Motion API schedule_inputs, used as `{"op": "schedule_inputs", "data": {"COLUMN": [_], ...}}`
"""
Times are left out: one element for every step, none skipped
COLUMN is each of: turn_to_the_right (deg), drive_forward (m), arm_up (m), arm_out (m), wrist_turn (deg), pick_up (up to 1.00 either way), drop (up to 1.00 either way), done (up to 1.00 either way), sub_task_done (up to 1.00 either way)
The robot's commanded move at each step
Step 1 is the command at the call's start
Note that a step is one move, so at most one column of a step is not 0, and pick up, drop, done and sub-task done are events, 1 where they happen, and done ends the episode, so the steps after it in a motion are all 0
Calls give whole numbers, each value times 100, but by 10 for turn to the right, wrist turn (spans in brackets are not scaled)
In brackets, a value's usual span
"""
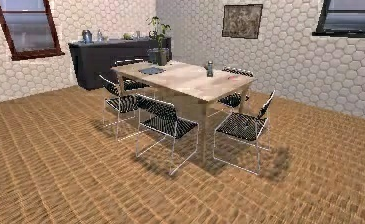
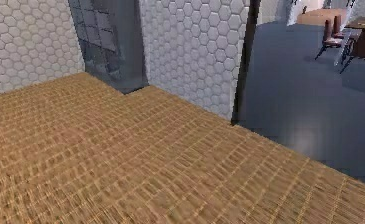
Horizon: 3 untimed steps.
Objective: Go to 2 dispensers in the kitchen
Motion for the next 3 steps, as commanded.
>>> {"op": "schedule_inputs", "data": {"turn_to_the_right": [-450,0,0], "drive_forward": [0,100,40], "arm_up": [0,0,0], "arm_out": [0,0,0], "wrist_turn": [0,0,0], "pick_up": [0,0,0], "drop": [0,0,0], "done": [0,0,0], "sub_task_done": [0,0,0]}}
